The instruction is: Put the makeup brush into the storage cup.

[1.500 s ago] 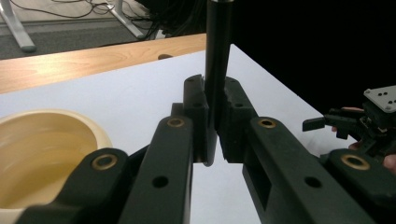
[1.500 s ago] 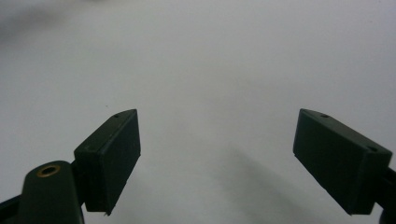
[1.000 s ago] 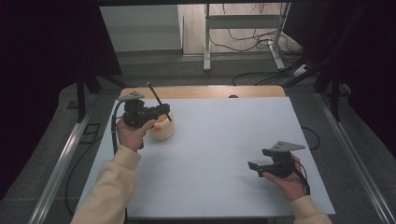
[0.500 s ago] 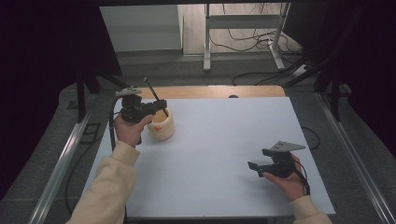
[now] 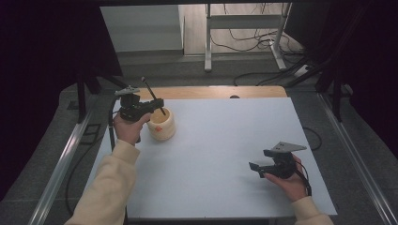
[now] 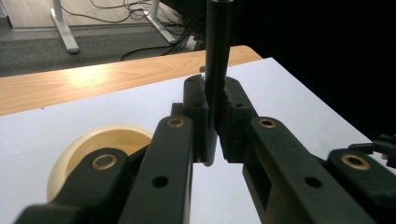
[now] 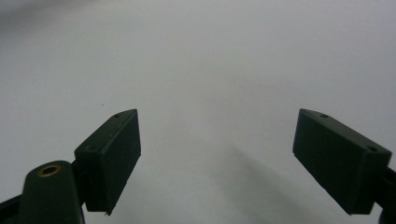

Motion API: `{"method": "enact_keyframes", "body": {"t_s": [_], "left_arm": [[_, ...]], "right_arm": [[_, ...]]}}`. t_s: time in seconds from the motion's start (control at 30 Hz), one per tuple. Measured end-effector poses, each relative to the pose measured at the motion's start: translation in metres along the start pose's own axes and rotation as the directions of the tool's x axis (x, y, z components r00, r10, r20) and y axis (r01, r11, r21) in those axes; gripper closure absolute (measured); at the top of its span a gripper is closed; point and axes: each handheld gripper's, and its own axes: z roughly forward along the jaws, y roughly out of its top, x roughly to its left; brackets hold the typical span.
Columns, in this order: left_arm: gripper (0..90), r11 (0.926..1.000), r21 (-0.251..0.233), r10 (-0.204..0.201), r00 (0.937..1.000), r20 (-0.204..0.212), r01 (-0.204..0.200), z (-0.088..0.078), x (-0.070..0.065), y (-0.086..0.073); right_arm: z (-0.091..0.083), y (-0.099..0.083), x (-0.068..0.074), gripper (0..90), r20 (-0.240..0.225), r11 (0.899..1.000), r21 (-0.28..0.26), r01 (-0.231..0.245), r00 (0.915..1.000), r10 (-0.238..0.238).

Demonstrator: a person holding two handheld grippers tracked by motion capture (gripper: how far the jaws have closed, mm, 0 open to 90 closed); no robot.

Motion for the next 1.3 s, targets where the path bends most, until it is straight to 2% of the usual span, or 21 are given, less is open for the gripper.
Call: {"method": "enact_keyframes", "body": {"t_s": [0.6, 1.03, 1.07, 1.3], "left_arm": [[83.2, 0.9995, 0.014, -0.027, 0.9981, -0.056, 0.028, 0.008, 0.020, -0.003], [82.9, 0.9993, 0.030, -0.022, 0.9963, -0.083, 0.024, 0.016, 0.030, -0.009], [83.0, 0.9992, 0.033, -0.019, 0.9951, -0.097, 0.023, 0.017, 0.031, -0.010], [82.9, 0.9987, 0.041, -0.028, 0.9938, -0.108, 0.032, 0.022, 0.037, -0.015]], "right_arm": [[0.001, 0.000, 0.001, 15.8, 0.007, 1.000, 0.008, 0.005, 1.0000, -0.005], [0.001, -0.001, 0.001, 15.8, 0.005, 1.000, 0.010, 0.006, 1.0000, -0.006], [0.001, -0.001, 0.001, 15.8, 0.004, 1.000, 0.012, 0.008, 1.0000, -0.008], [0.002, -0.001, 0.001, 15.8, 0.006, 1.000, 0.014, 0.009, 0.9999, -0.009]]}}
